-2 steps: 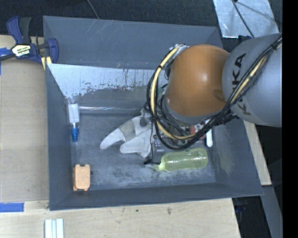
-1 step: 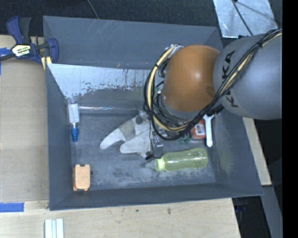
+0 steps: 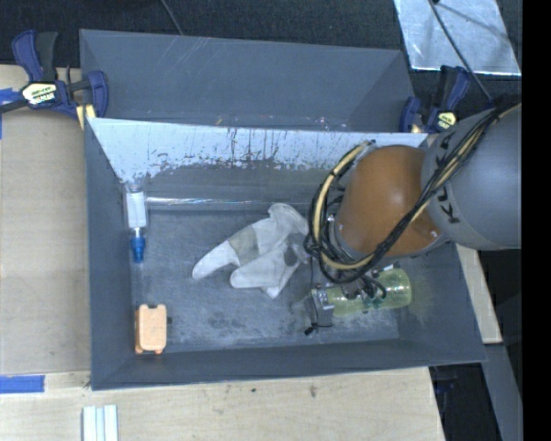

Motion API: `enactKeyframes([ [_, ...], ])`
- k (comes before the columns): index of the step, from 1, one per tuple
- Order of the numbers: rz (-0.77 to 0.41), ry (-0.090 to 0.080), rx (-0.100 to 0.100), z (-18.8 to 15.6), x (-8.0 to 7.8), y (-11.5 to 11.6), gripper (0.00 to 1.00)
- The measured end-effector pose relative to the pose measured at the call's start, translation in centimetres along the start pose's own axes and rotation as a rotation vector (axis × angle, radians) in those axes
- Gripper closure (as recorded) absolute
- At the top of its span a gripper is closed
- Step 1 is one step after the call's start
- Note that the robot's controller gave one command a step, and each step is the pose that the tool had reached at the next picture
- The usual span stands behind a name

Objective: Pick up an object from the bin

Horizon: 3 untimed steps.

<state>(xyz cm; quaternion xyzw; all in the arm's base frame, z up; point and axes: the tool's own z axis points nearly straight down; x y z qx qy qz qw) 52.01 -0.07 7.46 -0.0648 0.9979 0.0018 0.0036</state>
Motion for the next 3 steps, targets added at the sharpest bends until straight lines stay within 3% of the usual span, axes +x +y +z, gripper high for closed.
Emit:
enactKeyframes([
  [1, -0.174, 0.004, 0.003, 0.4, -7.0, 2.4, 0.0],
  [2, 0.003, -0.001, -0.001, 0.0, 0.1, 0.0, 0.0],
  [3, -0.172, -0.006, 0.004, 0.1, -7.3, 2.4, 1.0],
])
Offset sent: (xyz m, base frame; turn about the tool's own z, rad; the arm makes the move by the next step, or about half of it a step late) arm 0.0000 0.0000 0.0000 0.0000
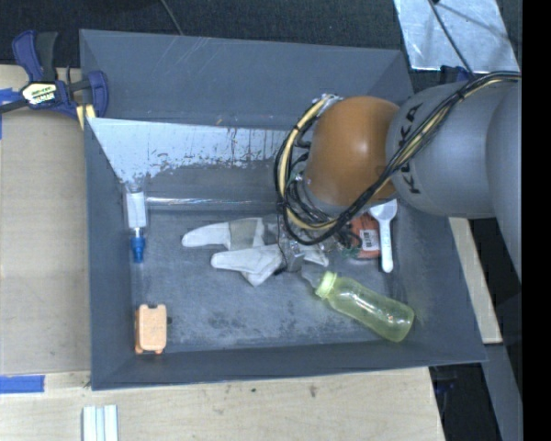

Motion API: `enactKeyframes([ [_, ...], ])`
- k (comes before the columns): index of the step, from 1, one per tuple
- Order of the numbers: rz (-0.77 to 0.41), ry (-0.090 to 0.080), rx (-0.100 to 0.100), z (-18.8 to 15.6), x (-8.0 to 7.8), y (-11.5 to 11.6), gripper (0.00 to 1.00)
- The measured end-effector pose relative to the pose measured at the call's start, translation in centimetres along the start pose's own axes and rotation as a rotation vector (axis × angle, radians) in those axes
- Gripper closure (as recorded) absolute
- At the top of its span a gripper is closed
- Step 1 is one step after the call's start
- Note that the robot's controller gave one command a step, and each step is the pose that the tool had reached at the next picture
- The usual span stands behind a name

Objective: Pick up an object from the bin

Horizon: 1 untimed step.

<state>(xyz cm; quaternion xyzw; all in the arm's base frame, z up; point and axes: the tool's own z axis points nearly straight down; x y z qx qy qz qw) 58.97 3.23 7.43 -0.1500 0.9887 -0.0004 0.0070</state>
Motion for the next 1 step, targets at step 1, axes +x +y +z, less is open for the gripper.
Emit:
enactKeyframes([
  [1, 0.0, 0.0, 0.0, 0.0, 0.0, 0.0, 1.0],
])
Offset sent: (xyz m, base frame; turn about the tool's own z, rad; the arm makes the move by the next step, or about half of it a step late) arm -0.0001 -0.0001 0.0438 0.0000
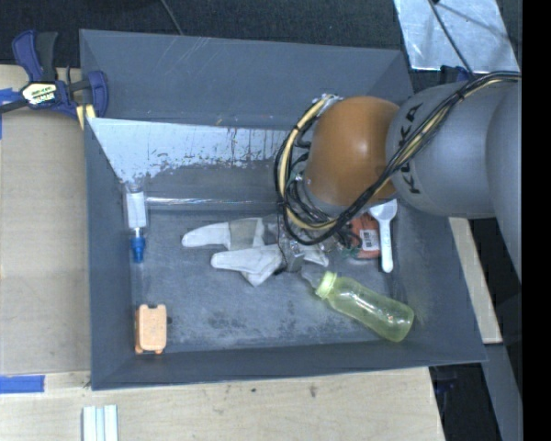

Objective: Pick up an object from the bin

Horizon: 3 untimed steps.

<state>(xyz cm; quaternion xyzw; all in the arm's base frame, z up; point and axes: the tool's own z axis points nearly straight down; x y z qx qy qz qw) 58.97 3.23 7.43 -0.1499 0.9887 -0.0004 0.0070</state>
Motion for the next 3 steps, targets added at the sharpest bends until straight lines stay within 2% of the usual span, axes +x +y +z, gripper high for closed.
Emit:
enactKeyframes([
  [1, 0.001, 0.002, -0.001, -0.3, 0.1, 0.0, 1.0],
  [2, 0.001, 0.012, -0.003, -1.8, 0.2, 0.0, 1.0],
  [3, 0.001, 0.013, -0.003, -3.8, 0.2, 0.0, 1.0],
])
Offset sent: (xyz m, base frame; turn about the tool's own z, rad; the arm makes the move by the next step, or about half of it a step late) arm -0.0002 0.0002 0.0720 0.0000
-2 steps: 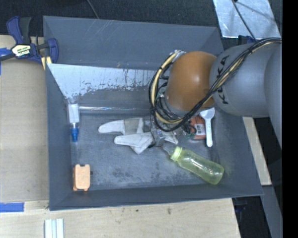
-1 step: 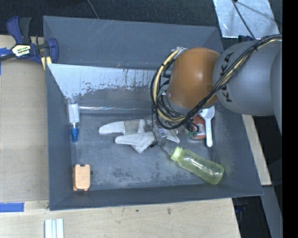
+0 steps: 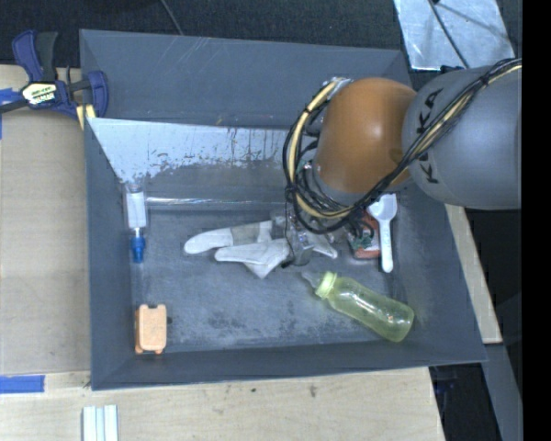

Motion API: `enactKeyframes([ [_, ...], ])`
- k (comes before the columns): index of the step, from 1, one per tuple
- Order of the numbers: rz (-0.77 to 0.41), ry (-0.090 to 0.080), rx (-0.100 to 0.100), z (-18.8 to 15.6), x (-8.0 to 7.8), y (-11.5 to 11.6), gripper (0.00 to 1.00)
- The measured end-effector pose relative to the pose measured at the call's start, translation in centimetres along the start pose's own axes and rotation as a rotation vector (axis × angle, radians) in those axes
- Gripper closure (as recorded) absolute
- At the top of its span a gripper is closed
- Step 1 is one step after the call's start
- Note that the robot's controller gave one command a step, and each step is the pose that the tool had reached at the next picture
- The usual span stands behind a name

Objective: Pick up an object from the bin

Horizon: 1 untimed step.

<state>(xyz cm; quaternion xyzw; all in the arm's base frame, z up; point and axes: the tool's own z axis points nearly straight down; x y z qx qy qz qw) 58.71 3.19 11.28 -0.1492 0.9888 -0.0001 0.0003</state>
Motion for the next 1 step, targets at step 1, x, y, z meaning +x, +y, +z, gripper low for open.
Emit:
enactKeyframes([
  [1, 0.001, -0.001, 0.0, -1.97, -0.04, -0.02, 1.0],
])
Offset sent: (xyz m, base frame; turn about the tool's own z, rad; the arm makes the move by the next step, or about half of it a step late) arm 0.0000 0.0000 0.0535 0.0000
